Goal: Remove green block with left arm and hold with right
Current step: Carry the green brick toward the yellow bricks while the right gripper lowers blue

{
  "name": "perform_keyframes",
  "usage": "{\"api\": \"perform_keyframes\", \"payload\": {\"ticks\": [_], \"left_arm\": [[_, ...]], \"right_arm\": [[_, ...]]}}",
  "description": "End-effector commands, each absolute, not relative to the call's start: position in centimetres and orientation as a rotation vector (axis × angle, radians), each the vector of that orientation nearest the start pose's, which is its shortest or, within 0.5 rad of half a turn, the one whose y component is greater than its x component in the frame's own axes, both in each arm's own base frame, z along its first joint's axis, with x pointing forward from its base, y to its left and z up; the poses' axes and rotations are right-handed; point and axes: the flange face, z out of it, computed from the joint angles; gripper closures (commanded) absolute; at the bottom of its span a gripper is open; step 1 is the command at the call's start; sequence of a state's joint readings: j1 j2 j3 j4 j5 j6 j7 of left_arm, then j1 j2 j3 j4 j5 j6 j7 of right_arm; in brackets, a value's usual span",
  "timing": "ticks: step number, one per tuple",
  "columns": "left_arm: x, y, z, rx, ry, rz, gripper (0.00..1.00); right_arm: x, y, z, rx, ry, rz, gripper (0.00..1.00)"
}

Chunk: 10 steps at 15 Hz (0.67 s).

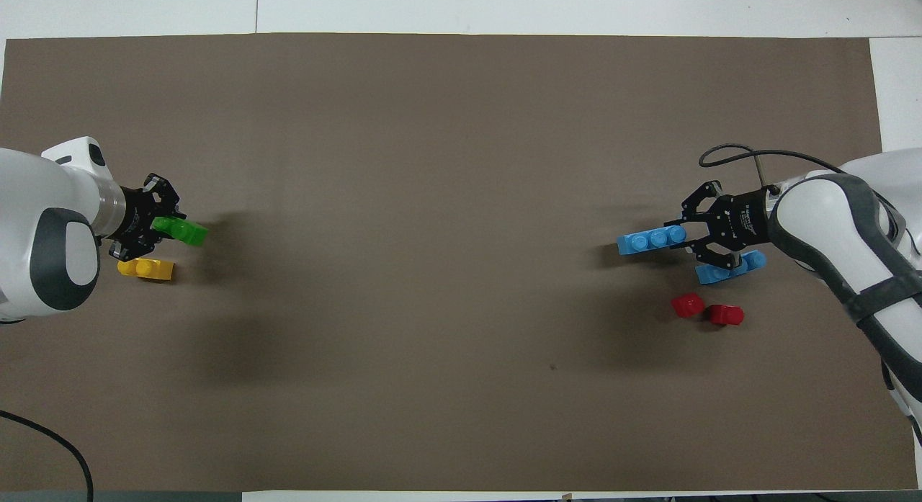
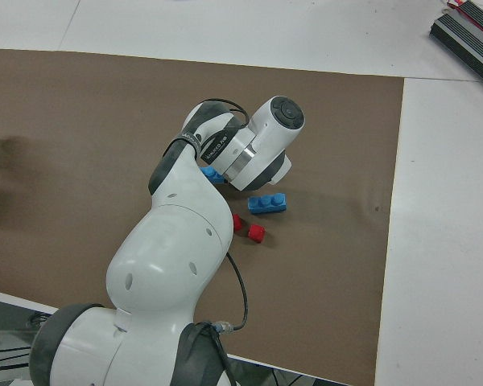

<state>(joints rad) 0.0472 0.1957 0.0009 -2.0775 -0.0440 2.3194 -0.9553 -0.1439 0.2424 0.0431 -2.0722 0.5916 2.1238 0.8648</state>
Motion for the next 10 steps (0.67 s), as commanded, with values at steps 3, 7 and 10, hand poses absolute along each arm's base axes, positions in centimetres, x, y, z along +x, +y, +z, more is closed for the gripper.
{"api": "perform_keyframes", "payload": {"ticks": [3,7,10], "left_arm": [[58.3,2.9,33.6,-2.799,-1.550,-0.075,1.00],[58.4,2.0,31.8,-2.793,-1.555,-0.044,1.00],[58.5,2.6,31.8,-2.794,-1.559,-0.056,1.00]], "right_arm": [[57.5,-5.0,28.7,-2.141,1.708,0.453,1.00],[57.4,-5.9,28.2,-2.129,1.729,0.443,1.00],[57.3,-6.0,28.0,-2.140,1.733,0.429,1.00]]}}
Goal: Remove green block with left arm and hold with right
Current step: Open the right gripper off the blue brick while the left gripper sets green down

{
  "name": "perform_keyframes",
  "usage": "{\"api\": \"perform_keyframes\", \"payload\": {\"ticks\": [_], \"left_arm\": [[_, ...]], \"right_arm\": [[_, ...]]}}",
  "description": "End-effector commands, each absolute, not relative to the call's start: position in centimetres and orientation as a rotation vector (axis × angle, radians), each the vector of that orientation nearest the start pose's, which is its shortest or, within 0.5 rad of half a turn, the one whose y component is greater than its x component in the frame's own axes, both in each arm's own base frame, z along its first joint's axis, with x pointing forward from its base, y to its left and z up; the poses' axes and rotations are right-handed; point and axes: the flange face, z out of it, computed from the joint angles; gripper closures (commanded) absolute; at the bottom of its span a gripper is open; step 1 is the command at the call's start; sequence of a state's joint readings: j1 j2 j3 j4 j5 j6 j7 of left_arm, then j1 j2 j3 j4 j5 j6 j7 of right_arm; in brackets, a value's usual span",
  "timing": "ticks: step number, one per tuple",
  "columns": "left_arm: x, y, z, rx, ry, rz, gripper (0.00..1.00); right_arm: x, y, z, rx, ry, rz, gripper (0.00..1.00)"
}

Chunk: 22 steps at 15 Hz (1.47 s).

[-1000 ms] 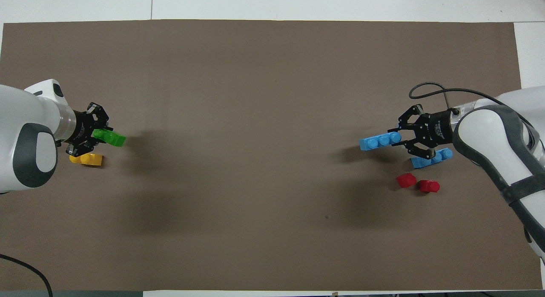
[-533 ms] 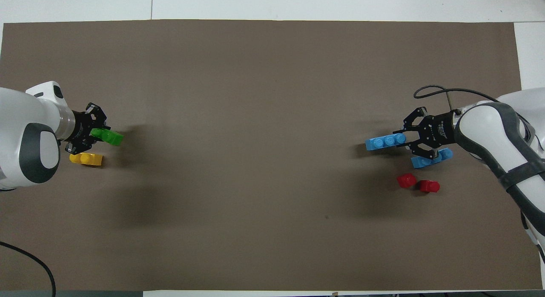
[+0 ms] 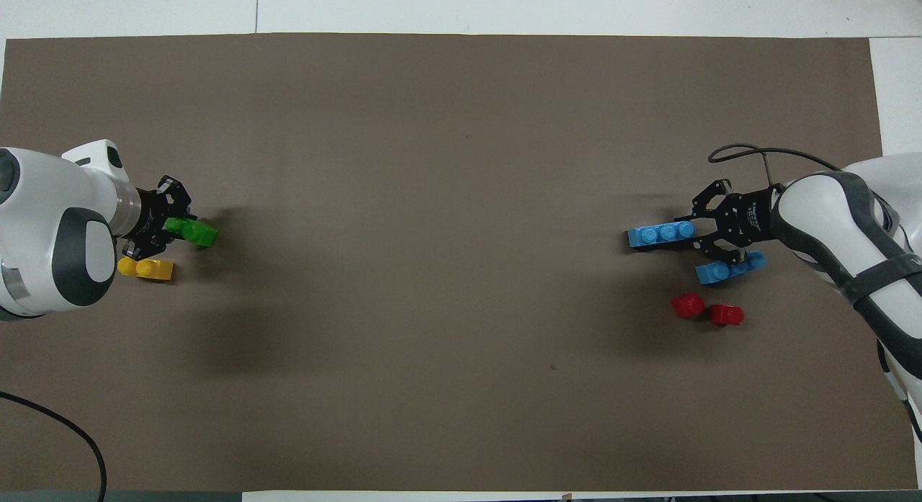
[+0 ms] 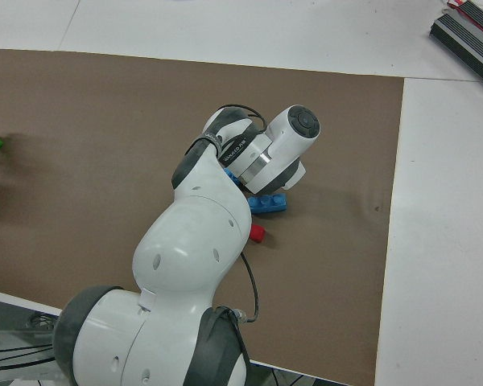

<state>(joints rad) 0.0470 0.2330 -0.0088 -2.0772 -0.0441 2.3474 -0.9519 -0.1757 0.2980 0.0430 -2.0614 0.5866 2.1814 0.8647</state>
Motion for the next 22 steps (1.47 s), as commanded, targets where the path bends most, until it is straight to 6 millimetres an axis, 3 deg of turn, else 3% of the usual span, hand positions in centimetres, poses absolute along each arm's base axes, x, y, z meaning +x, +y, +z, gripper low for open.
{"api": "perform_keyframes", "payload": {"ticks": [1,2,3,5,7,11,12,13,14,18,20,22], "left_arm": [[58.7,2.2,31.4,-2.801,-1.553,-0.069,1.00],[59.0,2.0,31.4,-2.811,-1.548,-0.091,1.00],[59.3,1.9,31.4,-2.822,-1.539,-0.117,1.00],[59.2,1.4,31.1,-2.840,-1.509,-0.122,1.00],[59.2,1.3,30.9,-2.844,-1.503,-0.126,1.00],[59.5,1.6,30.9,-2.843,-1.511,-0.140,0.98],[59.6,1.7,30.9,-2.842,-1.514,-0.143,0.74],[59.7,1.8,31.0,-2.842,-1.514,-0.146,0.17],[59.8,1.7,31.1,-2.844,-1.515,-0.149,0.00],[60.7,1.7,32.4,-2.851,-1.514,-0.171,0.00],[60.8,1.5,32.4,-2.854,-1.513,-0.178,0.00],[60.8,1.5,32.1,-2.852,-1.518,-0.180,0.00]], "right_arm": [[57.3,-5.9,28.0,-2.139,1.734,0.432,1.00],[57.3,-5.9,28.0,-2.138,1.735,0.434,1.00],[57.3,-5.8,28.0,-2.137,1.736,0.440,0.85],[57.5,-5.2,28.3,-2.144,1.726,0.449,0.33],[57.5,-4.8,28.8,-2.141,1.727,0.460,0.14],[58.3,-4.4,30.8,-2.153,1.712,0.480,0.00],[58.2,-4.3,31.4,-2.171,1.703,0.473,0.00],[58.2,-4.3,32.1,-2.177,1.696,0.466,0.00],[58.1,-4.3,32.8,-2.181,1.689,0.473,0.00],[58.1,-4.8,37.1,-2.270,1.647,0.431,0.00],[58.3,-4.5,39.8,-2.414,1.569,0.365,0.00],[58.3,-3.8,42.6,-2.609,1.379,0.331,0.00]]}}
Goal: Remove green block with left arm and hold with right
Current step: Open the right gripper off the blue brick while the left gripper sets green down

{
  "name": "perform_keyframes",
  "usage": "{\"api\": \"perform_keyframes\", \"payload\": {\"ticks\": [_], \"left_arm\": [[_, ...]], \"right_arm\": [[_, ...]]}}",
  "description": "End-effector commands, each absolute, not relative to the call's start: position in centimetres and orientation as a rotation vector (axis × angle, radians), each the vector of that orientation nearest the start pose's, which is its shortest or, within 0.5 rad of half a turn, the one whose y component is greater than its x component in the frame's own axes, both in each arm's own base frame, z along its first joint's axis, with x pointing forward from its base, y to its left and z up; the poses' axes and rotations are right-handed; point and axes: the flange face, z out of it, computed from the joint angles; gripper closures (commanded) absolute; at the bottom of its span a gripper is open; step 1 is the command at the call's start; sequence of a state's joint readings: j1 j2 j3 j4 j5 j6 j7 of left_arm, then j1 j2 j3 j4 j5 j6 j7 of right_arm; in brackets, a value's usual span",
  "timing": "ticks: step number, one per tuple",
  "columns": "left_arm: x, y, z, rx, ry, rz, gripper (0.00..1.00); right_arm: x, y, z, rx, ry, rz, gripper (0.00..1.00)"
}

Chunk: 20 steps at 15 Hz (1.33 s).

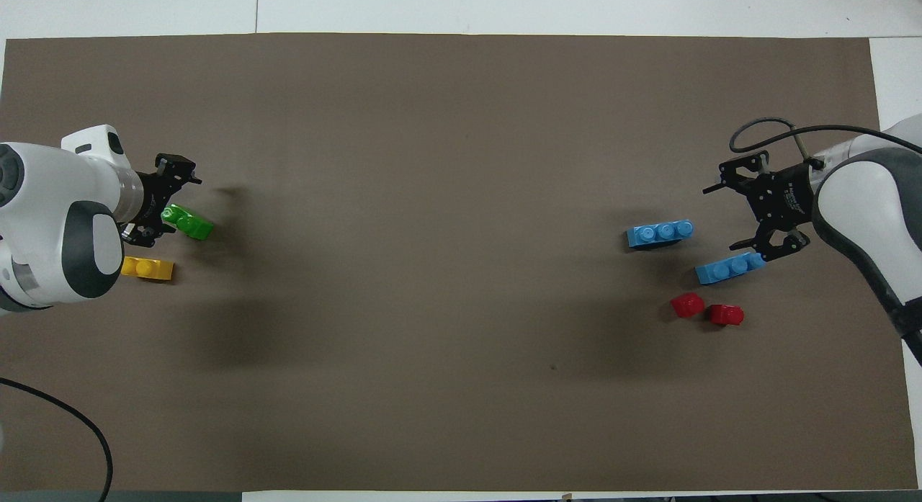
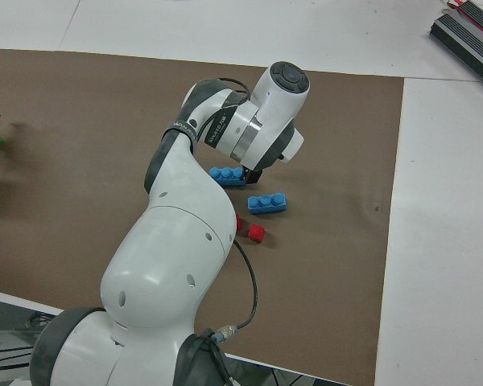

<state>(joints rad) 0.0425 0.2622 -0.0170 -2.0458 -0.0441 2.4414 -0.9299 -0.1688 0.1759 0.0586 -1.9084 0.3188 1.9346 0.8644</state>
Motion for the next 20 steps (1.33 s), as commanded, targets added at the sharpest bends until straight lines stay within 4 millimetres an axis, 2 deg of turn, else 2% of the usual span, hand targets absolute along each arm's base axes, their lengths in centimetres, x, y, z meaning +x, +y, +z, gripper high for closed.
{"api": "perform_keyframes", "payload": {"ticks": [1,3,6,9,11,14,16,19,20], "left_arm": [[60.8,1.6,32.1,-2.851,-1.520,-0.183,0.00],[60.8,1.7,32.0,-2.849,-1.519,-0.174,0.00],[60.7,1.8,32.2,-2.848,-1.513,-0.161,0.00],[60.4,2.3,32.8,-2.845,-1.497,-0.129,0.00],[60.1,2.2,33.5,-2.864,-1.449,-0.112,0.00],[59.8,1.9,35.3,-2.883,-1.415,-0.117,0.00],[59.7,1.9,37.3,-2.909,-1.339,-0.077,0.00],[60.2,2.1,40.1,-2.941,-1.230,-0.010,0.00],[60.1,2.2,41.1,-2.955,-1.189,0.001,0.00]], "right_arm": [[58.3,-3.6,44.5,-2.667,1.265,0.326,0.00],[58.2,-3.6,48.1,-2.754,1.088,0.326,0.00],[56.9,-3.8,52.7,-2.919,0.774,0.253,0.00],[54.8,-3.8,56.0,-3.041,0.287,0.198,0.00],[54.3,-3.9,57.3,-3.068,0.105,0.165,0.00],[53.4,-3.6,59.6,-3.064,0.057,0.210,0.00],[53.0,-1.8,60.5,-3.071,0.009,0.199,0.00],[52.9,-1.4,60.6,-3.068,-0.008,0.201,0.00],[52.9,-0.6,60.6,-3.068,-0.032,0.209,0.00]]}}
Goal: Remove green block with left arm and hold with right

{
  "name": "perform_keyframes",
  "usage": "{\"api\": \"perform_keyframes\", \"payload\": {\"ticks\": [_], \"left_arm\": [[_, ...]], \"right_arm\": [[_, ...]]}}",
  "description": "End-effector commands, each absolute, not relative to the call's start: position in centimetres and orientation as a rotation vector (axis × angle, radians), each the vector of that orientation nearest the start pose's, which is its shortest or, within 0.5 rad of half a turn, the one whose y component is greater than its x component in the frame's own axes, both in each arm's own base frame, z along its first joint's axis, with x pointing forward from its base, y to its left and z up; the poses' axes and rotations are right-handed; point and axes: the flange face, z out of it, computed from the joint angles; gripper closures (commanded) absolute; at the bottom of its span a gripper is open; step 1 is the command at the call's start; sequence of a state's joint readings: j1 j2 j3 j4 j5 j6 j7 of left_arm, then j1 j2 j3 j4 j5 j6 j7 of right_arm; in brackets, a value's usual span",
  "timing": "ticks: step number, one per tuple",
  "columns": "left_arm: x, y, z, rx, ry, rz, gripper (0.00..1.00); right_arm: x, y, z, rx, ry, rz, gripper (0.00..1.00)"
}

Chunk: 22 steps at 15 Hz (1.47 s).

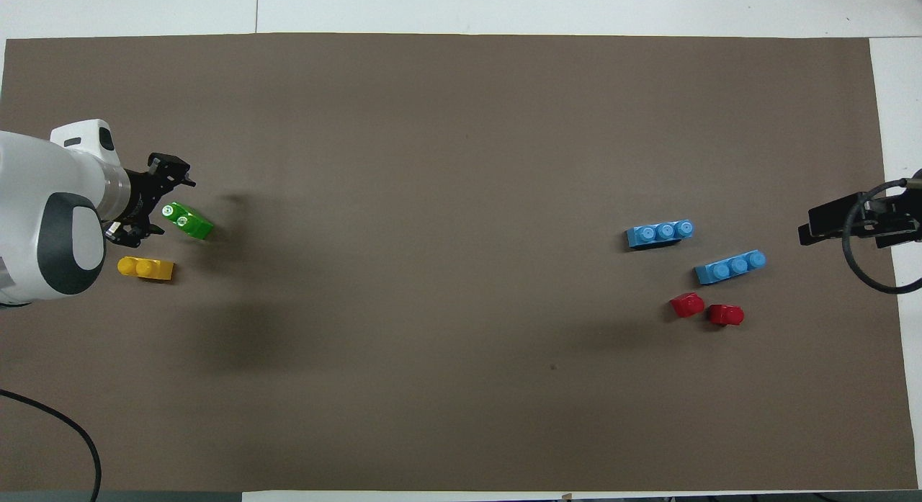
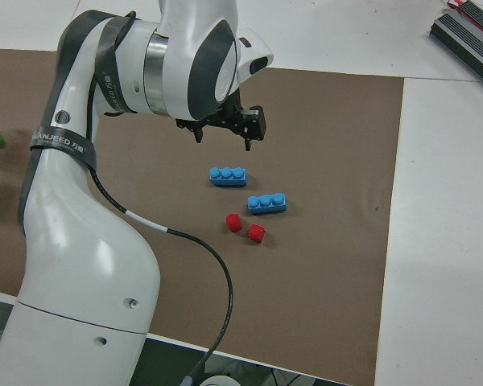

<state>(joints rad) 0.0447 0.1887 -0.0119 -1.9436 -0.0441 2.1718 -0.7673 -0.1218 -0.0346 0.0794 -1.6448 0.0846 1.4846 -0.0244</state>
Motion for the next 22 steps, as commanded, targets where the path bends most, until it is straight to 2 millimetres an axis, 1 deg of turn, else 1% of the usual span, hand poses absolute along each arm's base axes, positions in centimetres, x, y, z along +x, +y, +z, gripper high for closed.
{"api": "perform_keyframes", "payload": {"ticks": [1,4,6,9,11,12,13,15,16,18,20,21,22], "left_arm": [[60.0,2.2,41.9,-2.966,-1.152,0.019,0.00],[59.5,2.2,45.3,-3.002,-1.015,0.063,0.00],[59.6,2.3,47.3,-3.047,-0.853,0.101,0.00],[59.0,2.4,50.3,-3.108,-0.609,0.114,0.00],[57.8,2.3,52.6,-3.141,-0.449,0.095,0.00],[57.1,2.3,53.5,-3.151,-0.375,0.113,0.00],[56.2,2.1,54.8,-3.161,-0.279,0.117,0.00],[54.6,1.7,56.6,-3.174,-0.104,0.136,0.00],[54.2,1.7,57.2,-3.175,-0.044,0.145,0.00],[53.8,1.3,58.6,-3.160,-0.009,0.149,0.00],[53.6,1.0,60.6,-3.154,0.005,0.147,0.00],[53.6,0.9,61.2,-3.158,-0.009,0.138,0.00],[53.6,0.8,61.3,-3.158,-0.007,0.126,0.00]], "right_arm": [[52.9,-0.1,60.5,-3.070,-0.046,0.214,0.00],[53.0,-0.3,60.6,-3.094,-0.037,0.201,0.00],[53.2,-1.0,60.8,-3.169,-0.044,0.175,0.00],[53.6,-1.3,60.7,-3.184,-0.035,0.154,0.00],[53.7,-1.3,60.7,-3.169,-0.031,0.143,0.00],[53.7,-1.2,60.7,-3.165,-0.031,0.142,0.00],[53.7,-1.2,60.7,-3.165,-0.026,0.140,0.00],[53.9,-1.1,60.8,-3.165,-0.014,0.113,0.00],[54.0,-1.2,60.9,-3.164,-0.007,0.103,0.00],[54.0,-1.2,60.9,-3.162,0.002,0.095,0.00],[54.0,-1.1,60.9,-3.161,0.039,0.093,0.00],[54.1,-1.0,60.9,-3.152,0.065,0.092,0.00],[54.2,-0.8,61.2,-3.129,0.084,0.082,0.00]]}}
